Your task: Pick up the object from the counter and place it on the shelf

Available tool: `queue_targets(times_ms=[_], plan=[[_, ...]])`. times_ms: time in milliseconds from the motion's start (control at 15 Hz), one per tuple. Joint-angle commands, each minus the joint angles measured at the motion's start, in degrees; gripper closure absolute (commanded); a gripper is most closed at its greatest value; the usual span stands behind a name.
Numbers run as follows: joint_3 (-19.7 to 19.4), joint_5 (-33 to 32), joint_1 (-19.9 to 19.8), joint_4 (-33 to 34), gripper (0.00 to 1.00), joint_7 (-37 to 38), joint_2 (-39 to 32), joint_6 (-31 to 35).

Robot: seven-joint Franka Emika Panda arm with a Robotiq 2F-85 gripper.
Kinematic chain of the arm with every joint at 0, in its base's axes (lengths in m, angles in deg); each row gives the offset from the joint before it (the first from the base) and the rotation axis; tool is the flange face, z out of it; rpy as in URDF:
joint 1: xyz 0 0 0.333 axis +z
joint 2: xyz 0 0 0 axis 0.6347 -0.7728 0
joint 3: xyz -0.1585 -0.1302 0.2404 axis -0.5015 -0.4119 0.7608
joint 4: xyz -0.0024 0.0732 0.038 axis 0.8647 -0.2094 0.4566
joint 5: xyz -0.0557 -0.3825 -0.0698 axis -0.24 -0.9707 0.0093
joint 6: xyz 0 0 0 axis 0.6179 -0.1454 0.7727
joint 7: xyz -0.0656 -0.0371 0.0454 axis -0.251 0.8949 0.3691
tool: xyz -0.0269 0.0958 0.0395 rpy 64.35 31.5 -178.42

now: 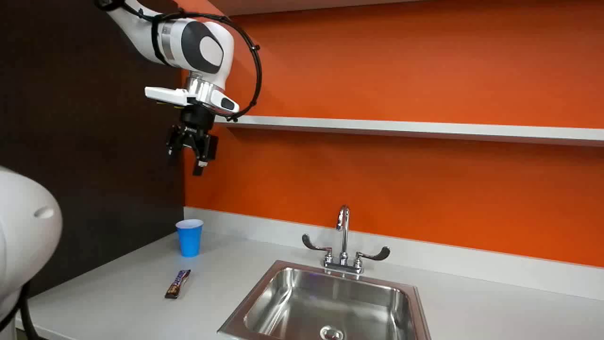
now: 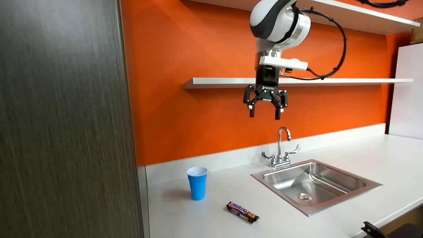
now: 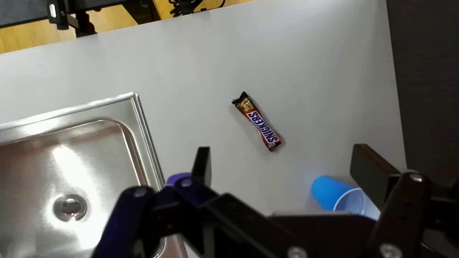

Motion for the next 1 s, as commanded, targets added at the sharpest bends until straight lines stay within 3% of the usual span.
queue_targets(times_ms=[0,267,667,933], plan=[[0.4,0.1,-0.4,0.1,0.00,-0.1,0.0,-0.1],[0.7,-0.5,-0.1,0.3,0.00,-1.4,-1.5,1.9],[2.7,-4.3,0.8,-2.6,0.00,-3.5,-7.0,18.1],[3.5,-8.9,2.0,-3.3,0.00,-5.4,-11.1,22.2]])
